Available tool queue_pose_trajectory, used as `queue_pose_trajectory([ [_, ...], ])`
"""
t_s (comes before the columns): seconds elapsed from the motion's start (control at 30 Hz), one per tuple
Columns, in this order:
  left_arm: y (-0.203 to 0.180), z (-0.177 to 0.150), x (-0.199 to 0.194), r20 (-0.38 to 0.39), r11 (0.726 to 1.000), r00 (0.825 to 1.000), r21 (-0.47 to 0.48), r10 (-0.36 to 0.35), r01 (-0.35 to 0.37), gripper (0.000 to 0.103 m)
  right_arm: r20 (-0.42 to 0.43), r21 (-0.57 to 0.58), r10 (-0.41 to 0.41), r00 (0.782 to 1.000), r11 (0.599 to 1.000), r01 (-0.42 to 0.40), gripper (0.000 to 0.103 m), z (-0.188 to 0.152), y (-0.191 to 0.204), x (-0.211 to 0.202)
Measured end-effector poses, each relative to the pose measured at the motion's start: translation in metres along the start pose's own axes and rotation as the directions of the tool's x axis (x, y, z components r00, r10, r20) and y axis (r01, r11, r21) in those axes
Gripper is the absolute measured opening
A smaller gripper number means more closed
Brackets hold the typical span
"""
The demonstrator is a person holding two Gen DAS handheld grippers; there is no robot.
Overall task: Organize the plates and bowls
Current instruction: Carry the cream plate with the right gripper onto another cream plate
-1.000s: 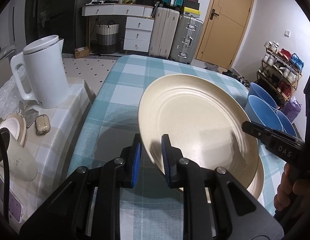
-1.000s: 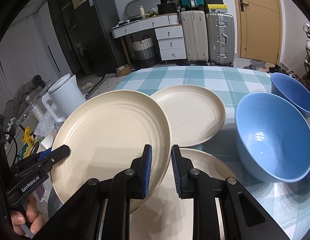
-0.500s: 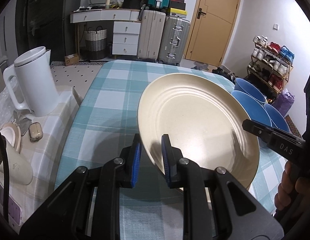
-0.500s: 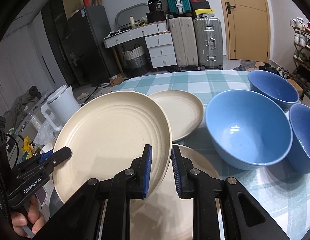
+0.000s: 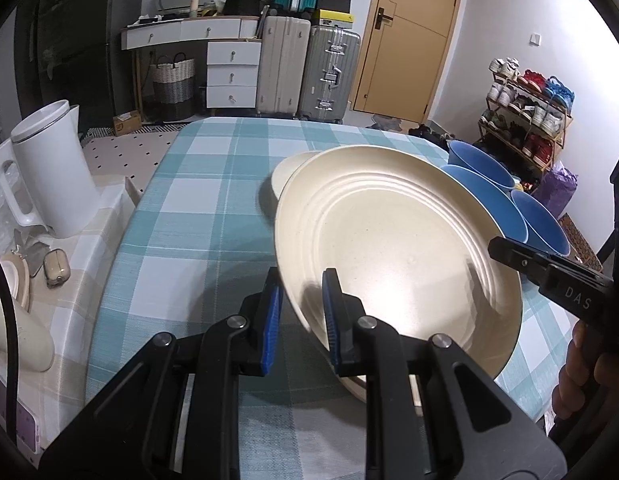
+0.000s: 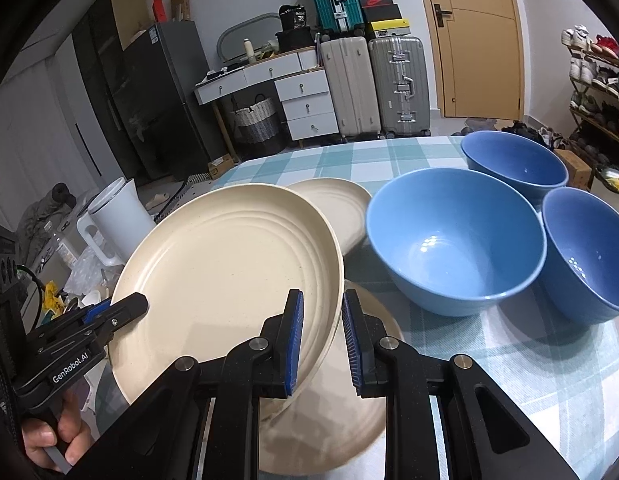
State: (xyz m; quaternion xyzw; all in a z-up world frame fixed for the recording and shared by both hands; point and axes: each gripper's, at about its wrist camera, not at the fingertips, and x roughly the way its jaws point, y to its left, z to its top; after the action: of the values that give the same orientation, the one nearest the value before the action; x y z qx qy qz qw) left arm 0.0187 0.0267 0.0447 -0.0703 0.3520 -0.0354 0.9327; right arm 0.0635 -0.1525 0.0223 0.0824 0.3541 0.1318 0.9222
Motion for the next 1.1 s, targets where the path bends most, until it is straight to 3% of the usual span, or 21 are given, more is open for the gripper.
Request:
queue_pose_trajectory([
  [0.4, -0.021, -0.008, 0.009, -0.029, 0.998, 0.999, 0.050, -0.021, 0.022, 0.016, 0.006, 0.031, -0.030, 1.000, 0.999, 0.030, 0.020, -0.011, -0.019, -0.012],
  [1.1, -0.024, -0.017, 0.039, -0.110, 0.995, 0.994, 0.097, -0.013, 0.024, 0.016, -0.042, 0.046, -0.071, 0.997, 0.996, 0.073, 0.020, -0.029, -0.029, 0.000],
])
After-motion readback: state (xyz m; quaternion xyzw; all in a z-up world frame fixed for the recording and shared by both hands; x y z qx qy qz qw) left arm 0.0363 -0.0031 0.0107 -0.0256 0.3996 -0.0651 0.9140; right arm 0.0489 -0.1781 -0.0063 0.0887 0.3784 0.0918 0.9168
